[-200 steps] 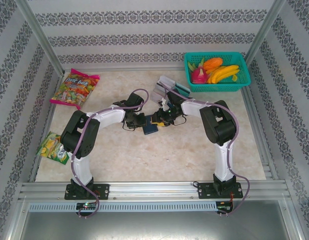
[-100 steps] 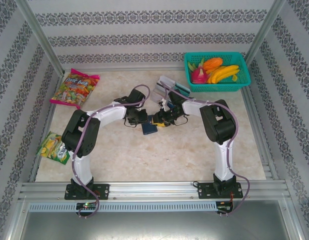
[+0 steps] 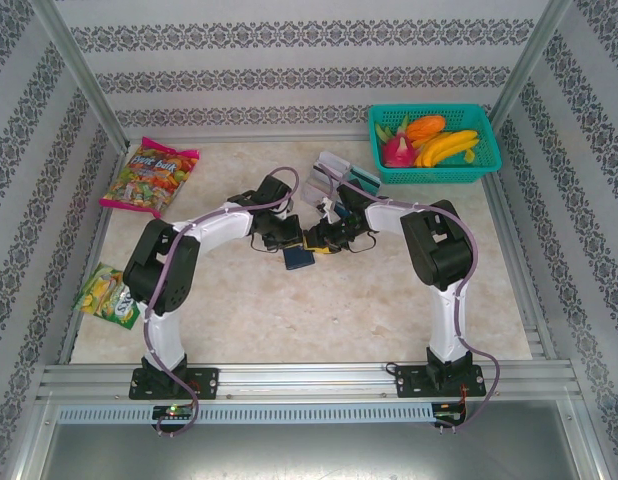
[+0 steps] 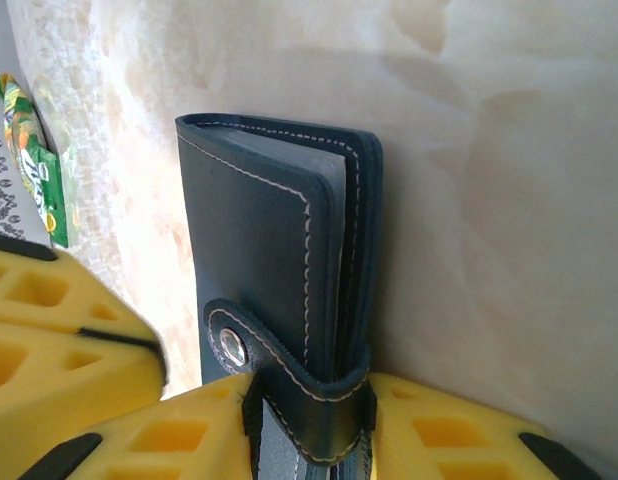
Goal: Put the credit cards into the card holder
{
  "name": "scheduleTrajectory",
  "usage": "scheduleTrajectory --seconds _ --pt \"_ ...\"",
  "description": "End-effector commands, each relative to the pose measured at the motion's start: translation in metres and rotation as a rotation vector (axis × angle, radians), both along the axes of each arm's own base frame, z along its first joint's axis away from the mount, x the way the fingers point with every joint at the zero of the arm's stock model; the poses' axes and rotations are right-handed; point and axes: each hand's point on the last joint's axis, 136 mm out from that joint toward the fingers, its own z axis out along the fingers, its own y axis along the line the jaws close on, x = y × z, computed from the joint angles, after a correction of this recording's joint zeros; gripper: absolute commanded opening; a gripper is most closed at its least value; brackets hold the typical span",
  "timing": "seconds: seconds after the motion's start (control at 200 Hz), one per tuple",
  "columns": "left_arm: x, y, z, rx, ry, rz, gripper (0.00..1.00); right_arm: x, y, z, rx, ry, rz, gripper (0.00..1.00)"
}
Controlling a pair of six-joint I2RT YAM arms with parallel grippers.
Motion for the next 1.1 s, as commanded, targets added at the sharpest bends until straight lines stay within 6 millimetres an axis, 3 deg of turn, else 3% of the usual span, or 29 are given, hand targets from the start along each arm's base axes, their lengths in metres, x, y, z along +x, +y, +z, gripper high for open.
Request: scheduleTrajectory --seconds 0.0,0.285,0.43,0.684,1.099 --pt "0.01 -0.011 0.001 -0.022 -0.014 0.007 0.1 -0.013 -0.01 -0.028 -0.096 0.011 0.006 0.33" --pt "0.01 -0.008 -0.019 0.005 0.016 0.016 0.09 -0.014 -0.011 -0.03 -0.087 0.006 0.006 0.34" --pt "-0.001 -0.004 -0.027 0.019 0.046 0.017 0.08 -0.012 -0.011 -0.027 -0.082 -0.003 0.003 0.36" --pt "-0.026 0.01 -0.045 0.046 0.091 0.032 0.07 0.002 -0.005 0.007 -0.029 -0.028 -0.044 0.44" --pt "-0.025 0.01 -0.041 0.045 0.078 0.03 0.07 0.003 -0.023 0.045 -0.084 -0.129 -0.086 0.43"
